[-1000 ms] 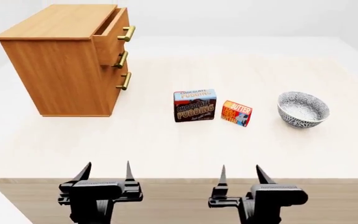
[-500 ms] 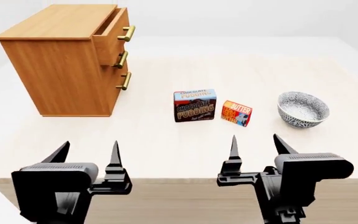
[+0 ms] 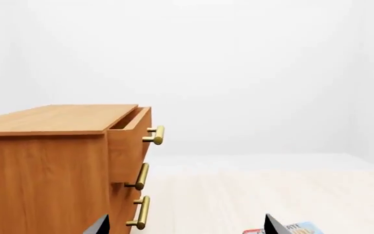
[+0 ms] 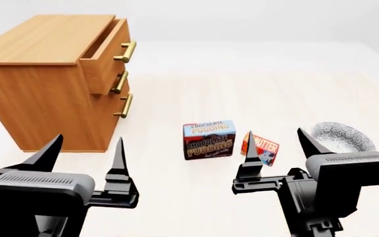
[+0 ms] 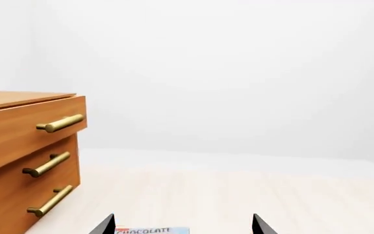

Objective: Put the butter at the back in the top drawer of the cabinet and close it.

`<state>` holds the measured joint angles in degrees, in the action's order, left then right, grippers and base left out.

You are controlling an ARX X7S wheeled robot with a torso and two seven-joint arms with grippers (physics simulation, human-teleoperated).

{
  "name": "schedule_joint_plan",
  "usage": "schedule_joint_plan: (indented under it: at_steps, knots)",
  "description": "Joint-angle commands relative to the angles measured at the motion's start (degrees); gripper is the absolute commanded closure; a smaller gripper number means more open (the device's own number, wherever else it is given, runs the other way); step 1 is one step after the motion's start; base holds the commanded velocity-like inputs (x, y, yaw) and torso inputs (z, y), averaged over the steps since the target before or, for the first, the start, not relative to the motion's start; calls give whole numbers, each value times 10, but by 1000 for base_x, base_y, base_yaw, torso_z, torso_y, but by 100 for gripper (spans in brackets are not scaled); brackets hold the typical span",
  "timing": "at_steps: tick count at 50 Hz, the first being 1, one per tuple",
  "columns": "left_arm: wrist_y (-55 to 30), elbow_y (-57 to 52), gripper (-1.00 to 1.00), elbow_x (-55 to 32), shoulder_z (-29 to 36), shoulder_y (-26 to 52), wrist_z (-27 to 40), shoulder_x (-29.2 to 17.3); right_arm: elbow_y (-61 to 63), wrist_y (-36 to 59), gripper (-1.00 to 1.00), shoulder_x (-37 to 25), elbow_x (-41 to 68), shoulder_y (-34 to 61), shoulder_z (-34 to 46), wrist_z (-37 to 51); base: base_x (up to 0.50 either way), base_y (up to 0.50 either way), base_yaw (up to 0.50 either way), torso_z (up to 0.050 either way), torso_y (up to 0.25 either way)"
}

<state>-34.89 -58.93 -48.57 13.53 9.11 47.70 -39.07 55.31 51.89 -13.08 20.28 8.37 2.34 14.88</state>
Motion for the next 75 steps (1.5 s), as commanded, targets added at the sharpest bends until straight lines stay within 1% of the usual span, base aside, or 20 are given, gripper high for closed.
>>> schedule_joint_plan:
  at_steps: [1,32,41,44,46,47,49,51,54,57,60,63,64,65,68,69,71,72,73,75]
  knots:
    - [40,-7,-100,-28,42,14,54,-50,15,16,-100,-1,16,4,-5,7,500,0,0,0,0]
    - [101,-4,-100,-29,96,23,90,-97,21,-2,-100,-11,32,-9,-9,28,497,77,0,0,1]
    - [115,-7,-100,-30,112,28,99,-111,24,-14,-100,-14,36,-15,-12,36,39,0,0,0,0]
    - [127,-9,-100,-32,129,35,107,-123,25,-13,-100,-16,41,-16,-16,38,0,0,0,0,0]
    - [148,-10,-100,-34,159,51,121,-143,26,-11,-100,-17,44,-16,-18,41,0,0,0,0,0]
    - [166,-10,-100,-36,184,66,133,-159,26,-11,-100,-17,46,-16,-20,42,0,0,0,0,0]
    - [209,-10,-100,-37,254,109,161,-196,27,-11,-100,-19,49,-17,-23,43,0,0,0,0,0]
    - [260,-11,-100,-41,355,182,187,-237,26,-11,-100,-20,52,-18,-27,44,0,0,0,0,0]
    - [342,-11,-100,-53,549,348,237,-288,26,-9,-100,-21,59,-18,-33,47,0,0,0,0,0]
    - [416,-11,-100,-59,775,555,280,-312,26,-10,-100,-23,63,-19,-36,50,0,0,0,0,0]
    - [494,-11,-100,-61,1012,771,313,-303,26,-11,-100,-25,66,-20,-36,52,0,0,0,0,0]
    - [586,-11,-100,-73,1241,984,343,-266,27,-12,-100,-29,69,-21,-35,53,0,0,0,0,0]
    - [616,-11,-100,-78,1303,1038,349,-248,27,-13,-100,-30,70,-22,-35,54,0,0,0,0,0]
    - [642,-10,-100,-100,1357,1095,346,-229,27,-14,-100,-31,72,-22,-35,54,0,0,0,0,0]
    - [707,-10,-100,-191,1469,1239,308,-183,25,-16,-100,-33,75,-24,-35,55,0,0,0,0,0]
    - [702,-10,-100,-226,1462,1258,292,-181,24,-16,-100,-34,76,-25,-35,55,0,0,0,0,0]
    - [570,-10,-100,-371,1298,1258,244,-246,24,-17,-100,-35,79,-25,-35,56,0,0,0,0,0]
    - [515,-10,-100,-429,1219,1258,233,-272,24,-17,-100,-36,80,-26,-35,57,0,0,0,0,0]
    - [475,-5,-100,-475,1161,1258,226,-285,24,-18,-100,-37,81,-26,-35,58,0,0,0,0,0]
    - [413,19,-100,-547,1070,1257,220,-295,23,-18,-100,-38,83,-26,-35,59,0,0,0,0,0]
